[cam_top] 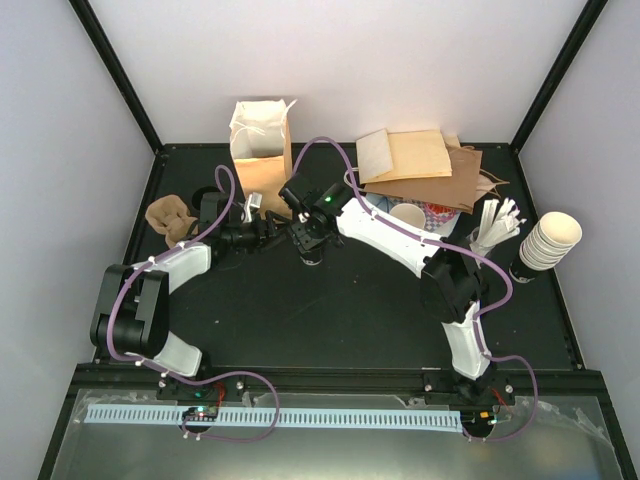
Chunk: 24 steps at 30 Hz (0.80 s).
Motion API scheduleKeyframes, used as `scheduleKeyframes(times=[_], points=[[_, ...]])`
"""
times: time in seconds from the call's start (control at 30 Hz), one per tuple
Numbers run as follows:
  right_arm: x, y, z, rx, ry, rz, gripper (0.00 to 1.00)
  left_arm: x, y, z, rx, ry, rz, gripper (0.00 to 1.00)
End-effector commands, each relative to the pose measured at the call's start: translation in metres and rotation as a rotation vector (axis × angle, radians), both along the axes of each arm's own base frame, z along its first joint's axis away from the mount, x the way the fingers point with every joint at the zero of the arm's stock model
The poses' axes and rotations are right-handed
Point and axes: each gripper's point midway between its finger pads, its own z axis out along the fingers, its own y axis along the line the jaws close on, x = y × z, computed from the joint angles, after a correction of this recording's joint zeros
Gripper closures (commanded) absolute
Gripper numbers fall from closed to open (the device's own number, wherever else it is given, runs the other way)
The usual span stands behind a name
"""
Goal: Pack the takeout coffee
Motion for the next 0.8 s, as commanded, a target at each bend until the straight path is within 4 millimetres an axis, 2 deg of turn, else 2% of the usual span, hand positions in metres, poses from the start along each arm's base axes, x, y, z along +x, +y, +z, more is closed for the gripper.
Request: scheduleKeyframes(times=[0.0,0.2,0.37,0.77], points=[[0.006,-0.001,0.005,-0.019,-0.029,-0.002,0.32,0.002,-0.004,0.010,-0.024,-0.041,-0.019,0.24],[0.009,-0.003,0.017,-0.017,-0.059,-0.008,0.32,0.002,-0.004,0.012,-0.029,-0.045,-0.017,0.20],[0.007,0.000,0.012,-0.012,-0.037,0.011,0.32,0.004,-0.005,0.012,-0.033,-0.043,-0.016,0.18],[0.009,0.011,0.008,0.036,0.004,0.036,0.32,0.004,-0.007,0.011,-0.057,-0.031,-0.030,0.21]])
